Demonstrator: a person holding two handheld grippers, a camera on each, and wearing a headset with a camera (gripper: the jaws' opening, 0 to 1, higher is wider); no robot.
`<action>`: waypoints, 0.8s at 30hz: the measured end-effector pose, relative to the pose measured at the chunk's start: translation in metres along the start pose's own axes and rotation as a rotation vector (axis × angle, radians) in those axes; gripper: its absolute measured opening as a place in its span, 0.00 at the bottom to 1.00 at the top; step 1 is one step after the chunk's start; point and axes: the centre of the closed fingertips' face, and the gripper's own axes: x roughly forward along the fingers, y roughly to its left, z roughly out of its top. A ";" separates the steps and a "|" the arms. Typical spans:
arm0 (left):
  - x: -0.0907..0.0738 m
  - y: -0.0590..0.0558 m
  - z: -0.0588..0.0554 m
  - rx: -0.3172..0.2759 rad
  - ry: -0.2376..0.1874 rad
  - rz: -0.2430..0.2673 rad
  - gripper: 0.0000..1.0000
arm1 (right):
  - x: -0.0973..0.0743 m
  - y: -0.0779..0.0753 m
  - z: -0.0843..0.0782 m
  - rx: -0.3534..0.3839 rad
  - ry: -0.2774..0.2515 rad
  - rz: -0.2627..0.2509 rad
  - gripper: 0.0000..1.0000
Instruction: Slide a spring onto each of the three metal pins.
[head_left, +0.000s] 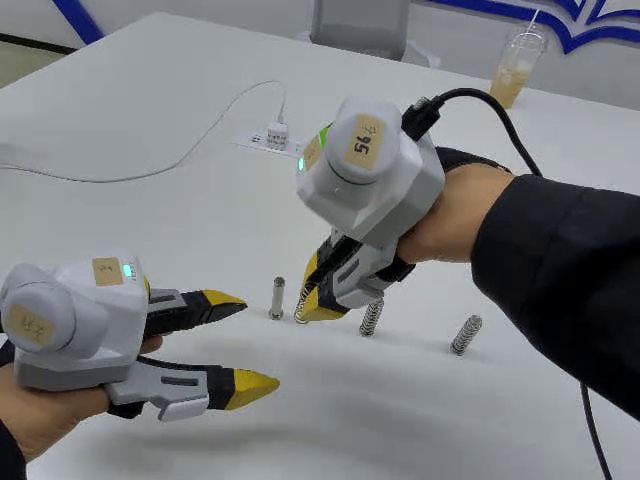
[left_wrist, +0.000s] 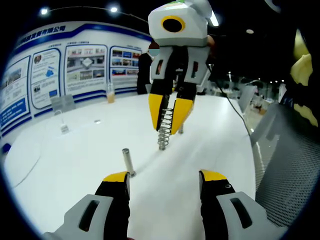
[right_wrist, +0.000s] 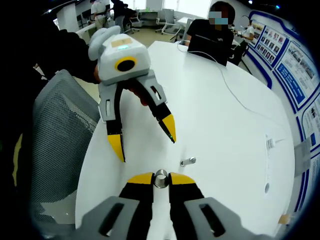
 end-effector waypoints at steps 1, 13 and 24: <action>0.000 0.000 0.000 -0.002 0.000 0.002 0.57 | 0.000 -0.002 0.001 0.001 -0.001 -0.001 0.12; -0.002 0.001 -0.002 -0.010 -0.005 0.011 0.59 | 0.002 -0.023 0.011 0.007 -0.008 -0.021 0.12; -0.004 0.003 -0.005 -0.020 -0.005 0.018 0.60 | 0.012 -0.044 0.016 0.025 -0.012 -0.040 0.12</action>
